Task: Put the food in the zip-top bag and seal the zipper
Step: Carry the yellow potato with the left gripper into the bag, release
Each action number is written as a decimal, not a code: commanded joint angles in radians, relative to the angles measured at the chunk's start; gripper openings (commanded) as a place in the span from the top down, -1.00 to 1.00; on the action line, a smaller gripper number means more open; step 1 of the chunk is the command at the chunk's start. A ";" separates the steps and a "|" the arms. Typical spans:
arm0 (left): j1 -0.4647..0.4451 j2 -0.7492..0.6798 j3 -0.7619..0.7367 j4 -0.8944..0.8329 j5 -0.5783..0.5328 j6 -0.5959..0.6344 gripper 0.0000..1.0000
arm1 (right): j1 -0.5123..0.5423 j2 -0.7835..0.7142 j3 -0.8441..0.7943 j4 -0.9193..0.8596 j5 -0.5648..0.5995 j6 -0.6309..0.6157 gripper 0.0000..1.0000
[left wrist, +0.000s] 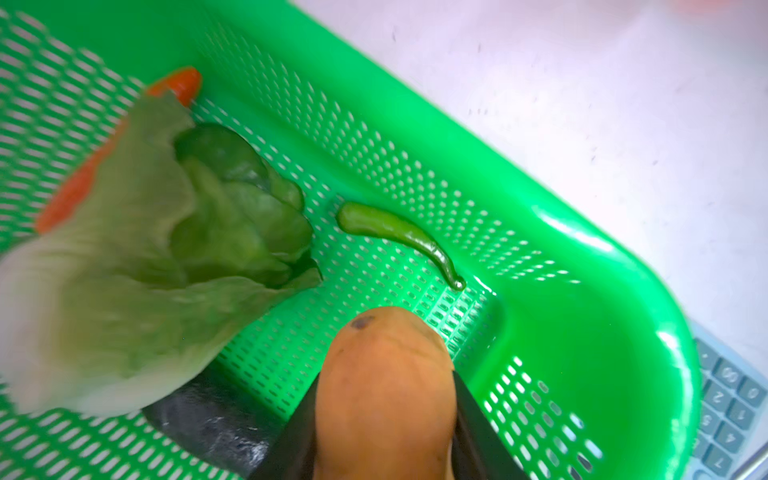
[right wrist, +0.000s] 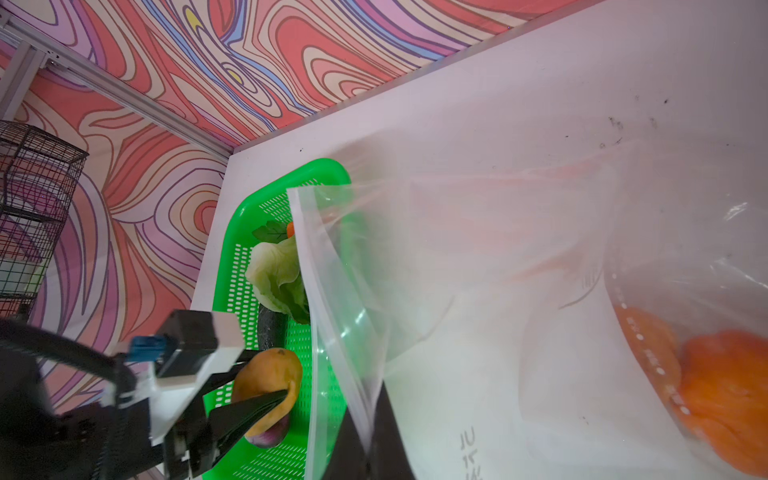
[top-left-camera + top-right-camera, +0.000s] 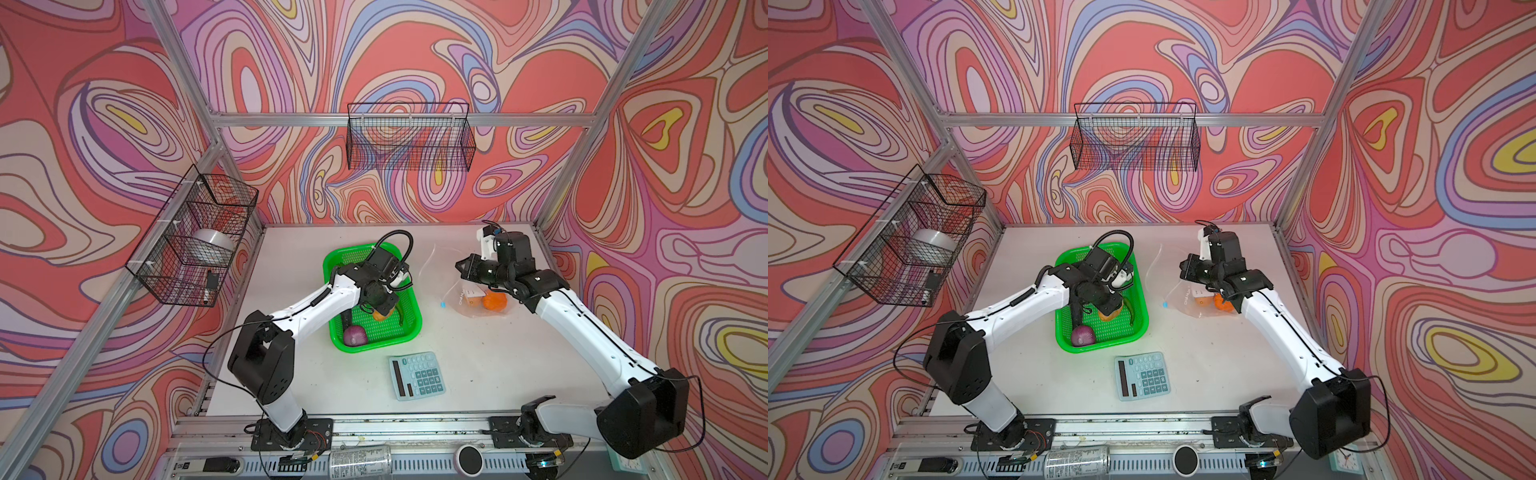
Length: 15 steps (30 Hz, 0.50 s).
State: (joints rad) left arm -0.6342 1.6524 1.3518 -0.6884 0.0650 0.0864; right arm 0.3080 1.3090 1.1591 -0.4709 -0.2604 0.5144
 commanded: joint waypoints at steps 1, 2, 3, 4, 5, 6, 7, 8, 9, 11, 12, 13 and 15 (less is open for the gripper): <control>0.004 -0.061 0.051 -0.006 0.048 -0.052 0.21 | -0.001 -0.004 -0.009 0.009 0.004 -0.001 1.00; 0.004 -0.074 0.063 0.005 0.062 -0.069 0.21 | -0.001 -0.002 -0.009 0.011 0.003 0.000 1.00; 0.004 -0.085 0.072 0.021 0.077 -0.087 0.22 | -0.001 -0.003 -0.007 0.011 0.001 0.001 1.00; 0.004 -0.096 0.079 0.038 0.090 -0.102 0.23 | -0.001 -0.002 -0.007 0.011 0.001 0.002 1.00; 0.004 -0.109 0.082 0.069 0.107 -0.121 0.24 | -0.001 -0.001 -0.005 0.011 0.001 0.001 1.00; 0.004 -0.120 0.083 0.103 0.129 -0.143 0.26 | -0.001 -0.001 -0.005 0.012 0.001 0.003 1.00; 0.004 -0.131 0.080 0.138 0.146 -0.167 0.28 | -0.001 0.000 -0.004 0.011 0.001 0.004 1.00; 0.005 -0.142 0.074 0.186 0.164 -0.197 0.31 | -0.001 0.001 -0.004 0.012 -0.002 0.005 1.00; 0.004 -0.152 0.061 0.241 0.182 -0.233 0.33 | -0.001 0.003 -0.003 0.014 -0.005 0.006 1.00; 0.004 -0.164 0.032 0.359 0.212 -0.309 0.37 | -0.001 0.005 -0.002 0.017 -0.010 0.010 1.00; 0.005 -0.166 0.017 0.412 0.235 -0.350 0.38 | -0.001 0.006 -0.002 0.018 -0.015 0.013 1.00; 0.004 -0.166 0.007 0.481 0.254 -0.383 0.40 | -0.001 0.008 -0.002 0.018 -0.019 0.015 1.00; 0.004 -0.151 -0.006 0.576 0.293 -0.463 0.45 | -0.001 0.007 -0.002 0.020 -0.022 0.016 1.00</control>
State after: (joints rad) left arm -0.6331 1.5009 1.3724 -0.3332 0.2695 -0.2192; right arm 0.3080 1.3094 1.1591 -0.4644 -0.2680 0.5209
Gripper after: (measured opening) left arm 0.413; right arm 0.042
